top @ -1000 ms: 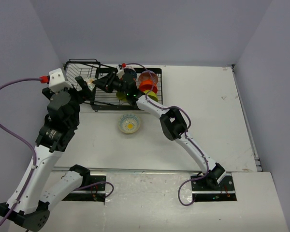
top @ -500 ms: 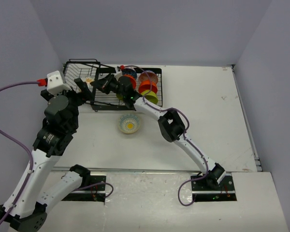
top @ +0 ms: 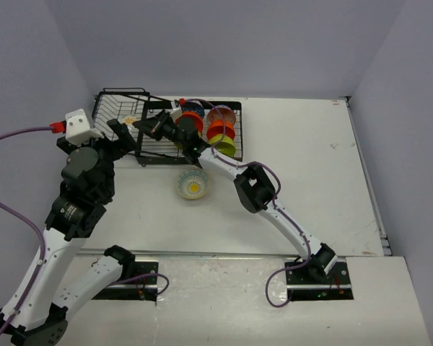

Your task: Unload the bowls from the dish rack

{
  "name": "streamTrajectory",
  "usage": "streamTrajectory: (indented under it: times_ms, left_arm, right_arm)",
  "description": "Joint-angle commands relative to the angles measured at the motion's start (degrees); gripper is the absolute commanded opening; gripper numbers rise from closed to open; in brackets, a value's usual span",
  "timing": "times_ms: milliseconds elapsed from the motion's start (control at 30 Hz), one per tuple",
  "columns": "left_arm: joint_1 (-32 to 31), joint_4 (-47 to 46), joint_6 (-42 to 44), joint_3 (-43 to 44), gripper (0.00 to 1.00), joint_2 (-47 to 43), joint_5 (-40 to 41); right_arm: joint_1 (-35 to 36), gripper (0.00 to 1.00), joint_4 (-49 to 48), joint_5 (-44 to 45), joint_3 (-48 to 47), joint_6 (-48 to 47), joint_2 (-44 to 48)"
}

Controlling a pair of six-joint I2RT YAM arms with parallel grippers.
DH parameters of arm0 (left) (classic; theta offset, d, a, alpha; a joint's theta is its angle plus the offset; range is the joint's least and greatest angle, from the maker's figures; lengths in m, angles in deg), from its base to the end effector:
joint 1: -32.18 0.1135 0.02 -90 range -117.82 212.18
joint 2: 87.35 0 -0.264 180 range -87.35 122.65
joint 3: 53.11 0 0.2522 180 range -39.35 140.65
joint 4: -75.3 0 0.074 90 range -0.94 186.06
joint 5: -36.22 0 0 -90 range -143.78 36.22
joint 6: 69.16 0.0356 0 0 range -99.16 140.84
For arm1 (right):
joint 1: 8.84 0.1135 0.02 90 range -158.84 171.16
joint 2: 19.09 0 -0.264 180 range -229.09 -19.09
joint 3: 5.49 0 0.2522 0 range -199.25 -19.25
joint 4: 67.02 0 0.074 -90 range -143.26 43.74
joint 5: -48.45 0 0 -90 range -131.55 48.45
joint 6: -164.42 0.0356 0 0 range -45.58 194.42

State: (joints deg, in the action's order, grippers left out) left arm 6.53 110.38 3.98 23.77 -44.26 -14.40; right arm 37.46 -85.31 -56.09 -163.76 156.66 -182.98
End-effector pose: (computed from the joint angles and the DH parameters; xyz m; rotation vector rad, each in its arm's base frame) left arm 0.1344 -0.0395 0.4318 -0.4081 1.5350 -0.0314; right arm 0.4291 0.4620 0.1858 0.2626 1.6751 1.9778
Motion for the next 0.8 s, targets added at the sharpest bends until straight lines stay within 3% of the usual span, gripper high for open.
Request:
streamTrajectory:
  times_ms: [0,767]
  left_arm:
    - [-0.8,-0.8,0.9,0.6,1.00,-0.1,3.1]
    - [-0.8,0.6,1.4,1.0,1.00,0.7,5.8]
  right_arm:
    - [1.1,0.00,-8.1,0.2,0.2,-0.6,5.4]
    - [-1.0,0.00,-21.0,-2.4,9.4,6.5,11.8]
